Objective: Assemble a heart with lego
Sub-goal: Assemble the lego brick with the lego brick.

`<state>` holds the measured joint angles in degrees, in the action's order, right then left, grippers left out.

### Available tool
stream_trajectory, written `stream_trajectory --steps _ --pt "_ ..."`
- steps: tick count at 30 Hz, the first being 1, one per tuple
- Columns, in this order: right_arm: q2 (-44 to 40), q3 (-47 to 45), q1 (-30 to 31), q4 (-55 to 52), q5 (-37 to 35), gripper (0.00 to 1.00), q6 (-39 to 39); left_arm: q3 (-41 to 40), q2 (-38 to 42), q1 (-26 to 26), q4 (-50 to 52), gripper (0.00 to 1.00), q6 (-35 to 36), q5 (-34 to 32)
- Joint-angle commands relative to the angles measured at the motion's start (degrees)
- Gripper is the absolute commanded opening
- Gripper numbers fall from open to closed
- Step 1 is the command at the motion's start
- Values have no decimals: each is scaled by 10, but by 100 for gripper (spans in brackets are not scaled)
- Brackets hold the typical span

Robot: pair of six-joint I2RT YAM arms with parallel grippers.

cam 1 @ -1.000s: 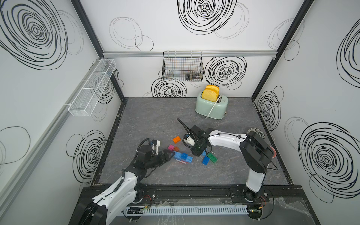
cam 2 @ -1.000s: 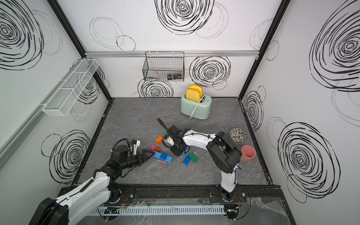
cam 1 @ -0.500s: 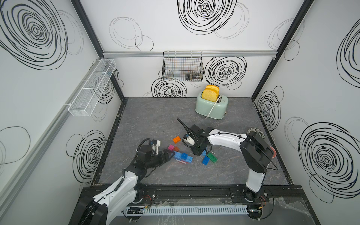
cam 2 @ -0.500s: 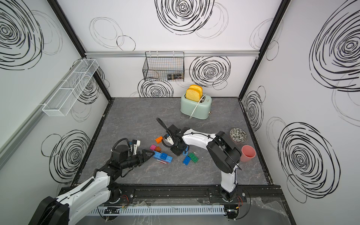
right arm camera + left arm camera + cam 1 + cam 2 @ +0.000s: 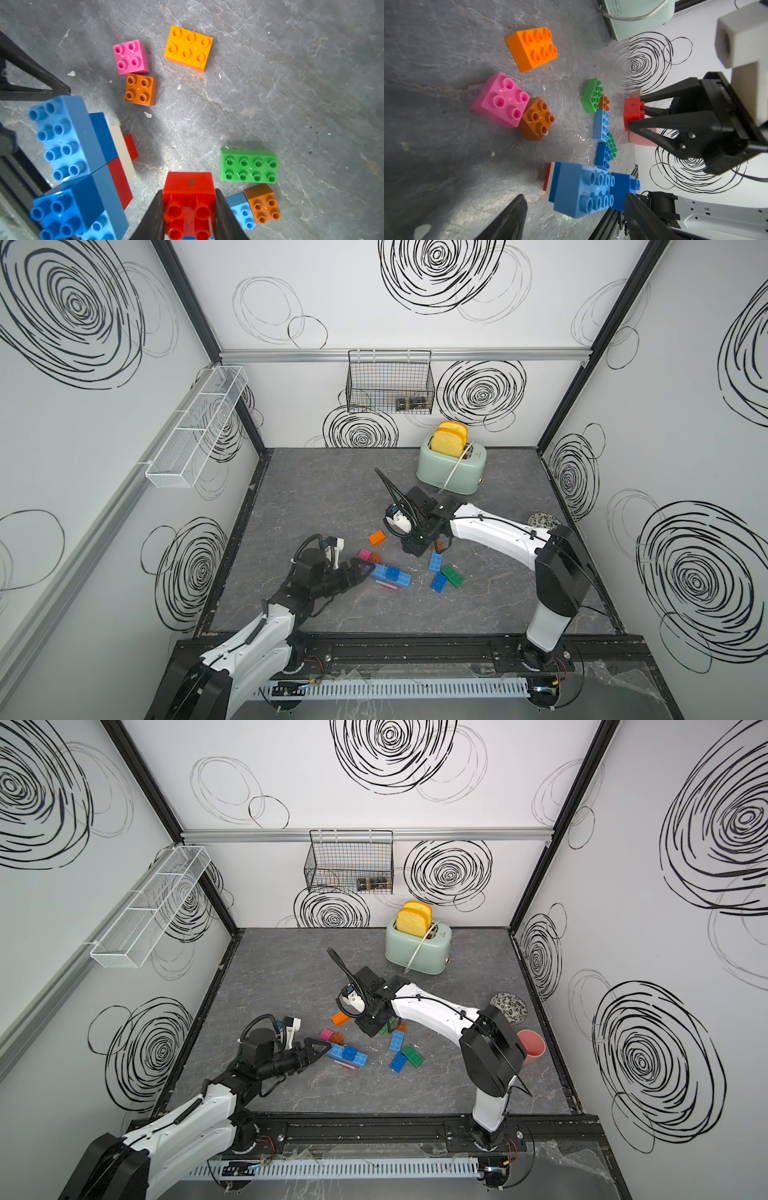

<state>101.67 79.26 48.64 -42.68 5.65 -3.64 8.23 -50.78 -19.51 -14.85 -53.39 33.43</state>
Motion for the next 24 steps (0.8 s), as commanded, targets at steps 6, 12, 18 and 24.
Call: stream_trajectory --steps 6,12,18,24 --pt "-2 51 44 -45 10 24 6 -8 2 -3 -41 77 -3 1" --pt "18 84 76 -44 3 24 10 -14 -1 -11 -47 72 -9 -2" --pt "48 107 109 -42 -4 24 12 -23 4 -11 -50 70 -16 -10" --pt "67 109 123 -42 -6 24 13 -27 3 -11 -54 69 -18 -13"
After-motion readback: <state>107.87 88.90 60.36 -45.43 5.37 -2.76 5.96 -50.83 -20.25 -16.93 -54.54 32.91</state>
